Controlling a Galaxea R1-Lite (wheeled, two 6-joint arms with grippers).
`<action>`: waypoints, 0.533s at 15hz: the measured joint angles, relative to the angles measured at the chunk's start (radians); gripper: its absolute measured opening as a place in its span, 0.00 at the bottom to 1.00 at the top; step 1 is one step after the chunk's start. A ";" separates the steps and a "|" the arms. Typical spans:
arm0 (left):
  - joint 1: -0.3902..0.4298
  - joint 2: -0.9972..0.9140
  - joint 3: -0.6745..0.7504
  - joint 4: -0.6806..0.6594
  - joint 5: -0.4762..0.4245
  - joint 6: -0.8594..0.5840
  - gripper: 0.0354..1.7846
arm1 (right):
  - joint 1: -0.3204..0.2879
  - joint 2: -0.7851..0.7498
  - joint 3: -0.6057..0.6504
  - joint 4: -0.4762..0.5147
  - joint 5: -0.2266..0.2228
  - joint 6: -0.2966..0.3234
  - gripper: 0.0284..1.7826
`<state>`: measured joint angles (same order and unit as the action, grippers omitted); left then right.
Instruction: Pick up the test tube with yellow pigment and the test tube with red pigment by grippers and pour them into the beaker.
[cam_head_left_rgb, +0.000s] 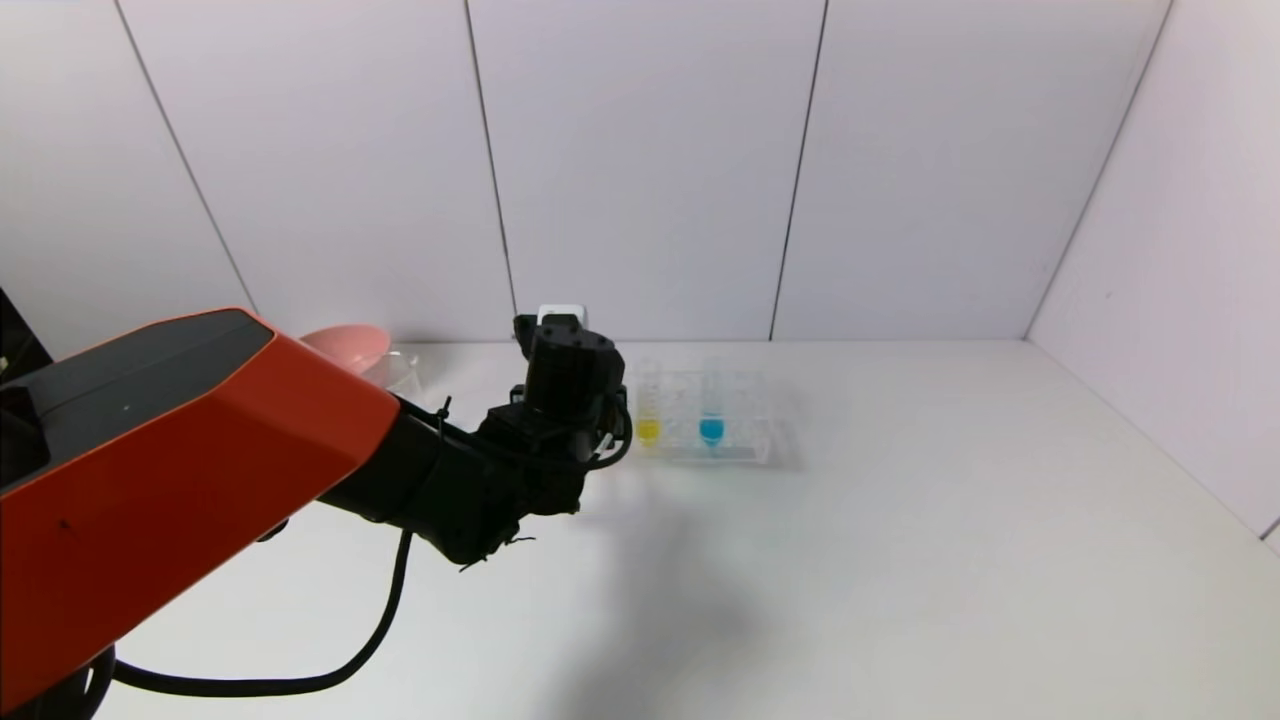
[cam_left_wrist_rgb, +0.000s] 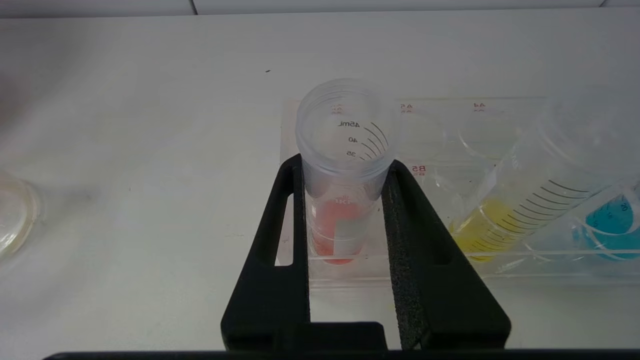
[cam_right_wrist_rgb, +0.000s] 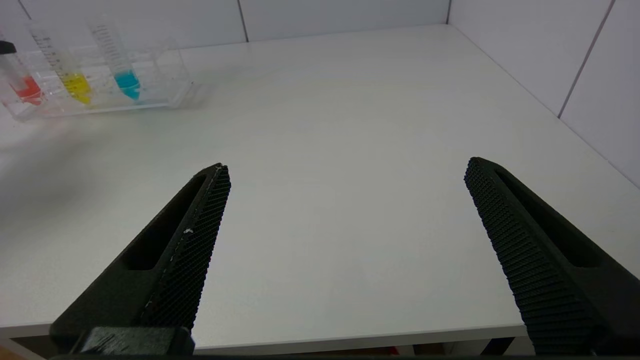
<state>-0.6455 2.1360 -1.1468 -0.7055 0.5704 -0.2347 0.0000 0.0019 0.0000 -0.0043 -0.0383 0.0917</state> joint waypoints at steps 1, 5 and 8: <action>0.000 0.000 0.000 -0.022 0.000 0.016 0.23 | 0.000 0.000 0.000 0.000 0.000 0.000 0.96; -0.002 -0.029 -0.004 -0.075 0.001 0.090 0.23 | 0.000 0.000 0.000 0.000 0.000 0.000 0.96; -0.016 -0.106 -0.006 -0.050 -0.008 0.147 0.23 | 0.000 0.000 0.000 0.000 0.000 0.000 0.96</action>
<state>-0.6615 2.0302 -1.1530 -0.7551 0.5623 -0.0879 0.0000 0.0019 0.0000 -0.0043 -0.0383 0.0917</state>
